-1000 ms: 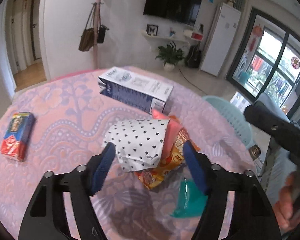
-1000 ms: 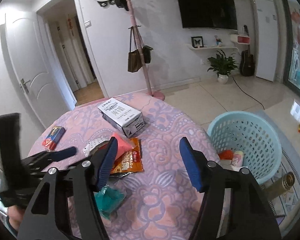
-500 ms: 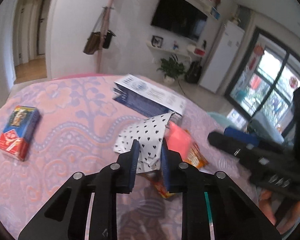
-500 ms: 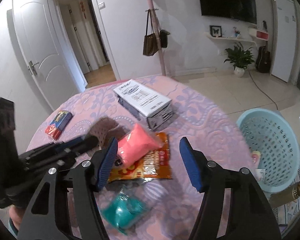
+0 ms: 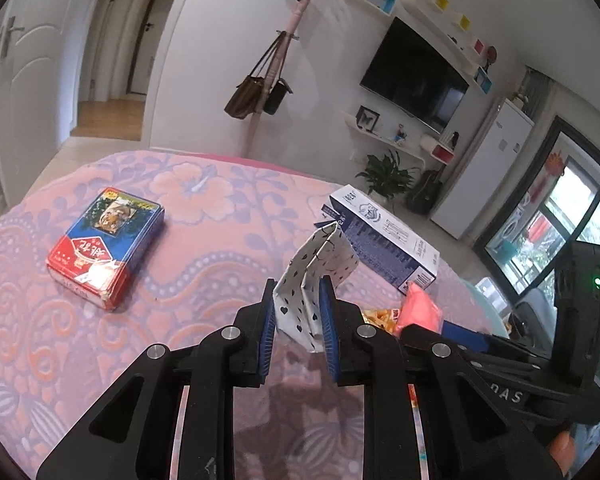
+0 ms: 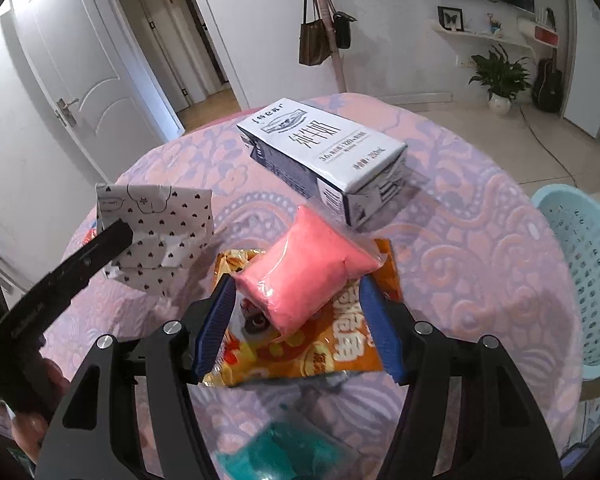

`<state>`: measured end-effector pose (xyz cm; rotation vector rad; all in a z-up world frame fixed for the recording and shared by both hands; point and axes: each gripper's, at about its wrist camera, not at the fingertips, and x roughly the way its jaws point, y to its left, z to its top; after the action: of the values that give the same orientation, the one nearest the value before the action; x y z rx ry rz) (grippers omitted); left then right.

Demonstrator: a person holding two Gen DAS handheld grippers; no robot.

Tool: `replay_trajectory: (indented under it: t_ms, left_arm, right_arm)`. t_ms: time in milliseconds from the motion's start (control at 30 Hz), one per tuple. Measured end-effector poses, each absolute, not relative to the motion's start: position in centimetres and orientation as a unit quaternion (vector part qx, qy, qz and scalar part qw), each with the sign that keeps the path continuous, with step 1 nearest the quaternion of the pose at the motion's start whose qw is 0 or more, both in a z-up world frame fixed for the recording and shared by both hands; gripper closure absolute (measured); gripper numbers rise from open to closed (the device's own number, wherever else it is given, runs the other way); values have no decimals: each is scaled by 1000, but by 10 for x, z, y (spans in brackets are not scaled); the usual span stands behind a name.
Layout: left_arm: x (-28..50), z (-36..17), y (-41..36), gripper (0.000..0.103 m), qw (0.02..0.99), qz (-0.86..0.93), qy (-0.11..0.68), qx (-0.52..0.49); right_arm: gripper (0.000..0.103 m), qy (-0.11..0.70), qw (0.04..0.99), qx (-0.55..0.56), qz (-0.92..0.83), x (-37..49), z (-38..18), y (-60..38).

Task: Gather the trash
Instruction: 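Grasp the pink packet with the right gripper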

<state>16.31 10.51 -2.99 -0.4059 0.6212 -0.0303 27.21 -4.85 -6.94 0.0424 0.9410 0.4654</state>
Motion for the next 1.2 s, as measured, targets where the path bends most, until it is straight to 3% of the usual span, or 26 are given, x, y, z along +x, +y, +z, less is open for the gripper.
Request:
replay_trajectory:
  t_ms: [100, 233, 400, 533, 667, 733, 800, 1100, 1167, 1200]
  left_arm:
    - [162, -28, 103, 83, 931, -19, 304, -200]
    - [164, -29, 107, 83, 930, -25, 305, -202]
    - [164, -29, 108, 83, 930, -30, 304, -206]
    - [164, -28, 105, 83, 931, -38, 302, -203]
    - [162, -25, 104, 84, 933, -50, 293, -204]
    - [161, -23, 104, 92, 933, -66, 286, -210]
    - [159, -19, 103, 94, 933, -83, 276, -215]
    - [151, 5, 75, 97, 936, -142, 257, -196]
    - [152, 5, 70, 83, 931, -147, 277, -187]
    - [152, 2, 69, 56, 926, -145, 294, -185]
  right_arm:
    - [42, 451, 863, 16, 227, 274, -70, -42]
    - [33, 458, 858, 32, 232, 278, -70, -38]
    - [33, 458, 857, 56, 230, 282, -71, -42]
    - [60, 448, 868, 38, 212, 279, -73, -42]
    - [63, 437, 872, 40, 217, 271, -70, -48]
    - [63, 431, 874, 41, 221, 266, -68, -50]
    - [63, 420, 878, 49, 224, 257, -61, -58]
    - [64, 352, 912, 71, 199, 233, -2, -118]
    - [64, 344, 915, 80, 194, 228, 4, -133]
    - [64, 342, 916, 85, 192, 226, 6, -140]
